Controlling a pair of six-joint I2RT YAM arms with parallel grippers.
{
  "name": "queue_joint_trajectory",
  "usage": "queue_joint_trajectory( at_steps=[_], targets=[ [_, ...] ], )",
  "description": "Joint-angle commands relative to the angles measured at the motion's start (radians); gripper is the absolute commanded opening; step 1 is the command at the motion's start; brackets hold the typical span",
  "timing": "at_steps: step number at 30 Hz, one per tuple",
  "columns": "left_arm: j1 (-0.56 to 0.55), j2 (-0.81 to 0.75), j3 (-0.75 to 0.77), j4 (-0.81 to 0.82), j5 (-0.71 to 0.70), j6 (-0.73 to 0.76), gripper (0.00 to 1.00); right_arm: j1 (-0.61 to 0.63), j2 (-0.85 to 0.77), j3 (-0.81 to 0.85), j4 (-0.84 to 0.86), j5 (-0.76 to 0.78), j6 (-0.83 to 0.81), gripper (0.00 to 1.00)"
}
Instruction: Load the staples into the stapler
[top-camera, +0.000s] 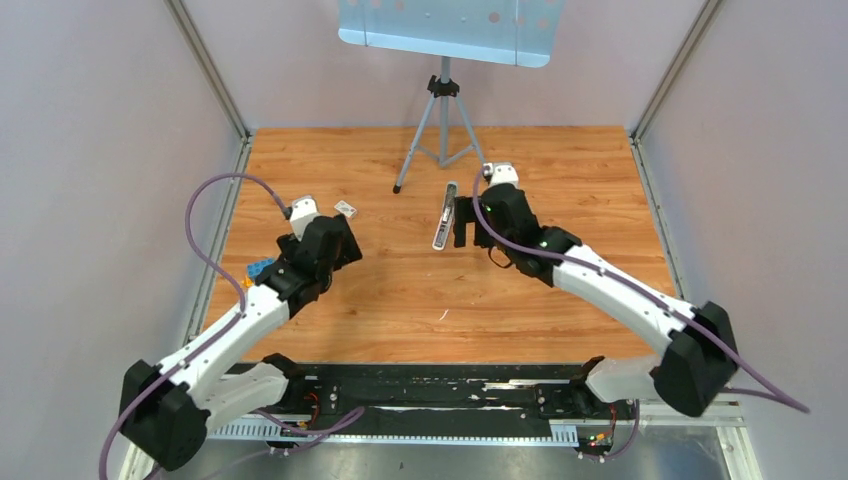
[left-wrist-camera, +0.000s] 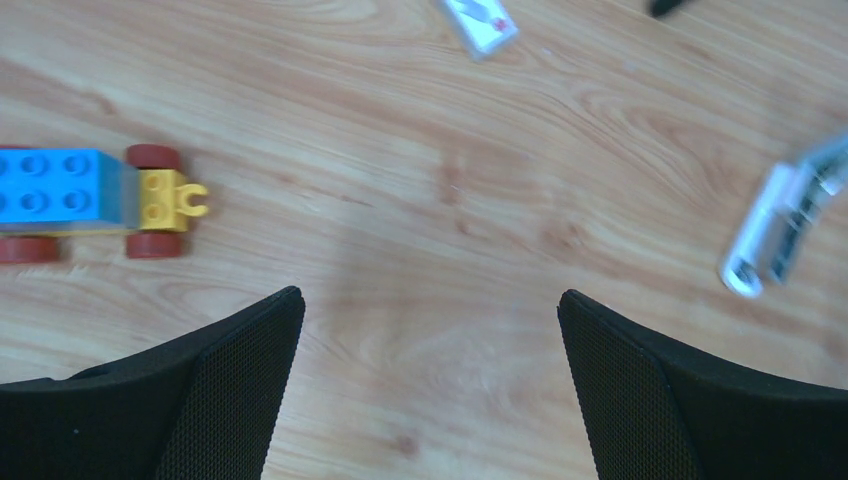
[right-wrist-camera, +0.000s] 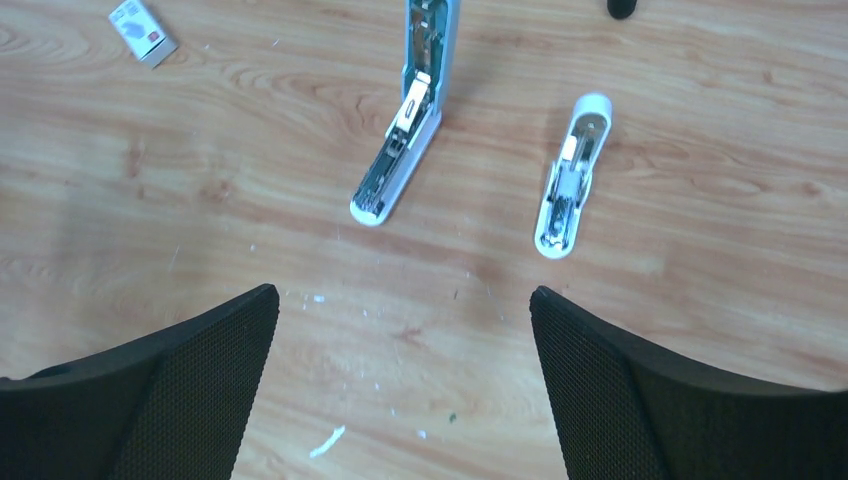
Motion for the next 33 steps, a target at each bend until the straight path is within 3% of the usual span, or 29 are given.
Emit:
queue_joint_trajectory(
  at_steps=[1, 5, 11, 16, 22, 33],
  targets=[
    [0.124, 0.127, 0.07, -0.032, -0.04, -0.191, 1.0, 0.004, -0.147, -0.121, 0.025, -0.078, -0.007, 1.0],
    [0.172, 0.28, 0.111, 0.068, -0.022, -0.125, 0.99, 0.007, -0.242, -0.19, 0.024, -0.102, -0.013, 1.0],
    [0.202, 0.539, 0.284, 0.167, 0.174, 0.327, 0.93, 0.008, -0.317, -0.232, 0.017, -0.128, -0.025, 1.0],
    [0.272, 0.699, 0.385, 0.167, 0.409, 0.538, 0.94, 0.008, -0.346, -0.244, 0.019, -0.112, -0.042, 1.0],
    [0.398, 0.771, 0.425, 0.248, 0.635, 0.654, 0.97, 0.009, -0.349, -0.238, 0.027, -0.129, -0.055, 1.0],
    [0.416, 0.95, 0.59, 0.211, 0.684, 0.829, 0.98, 0.009, -0.396, -0.232, 0.018, -0.074, -0.094, 1.0]
  ],
)
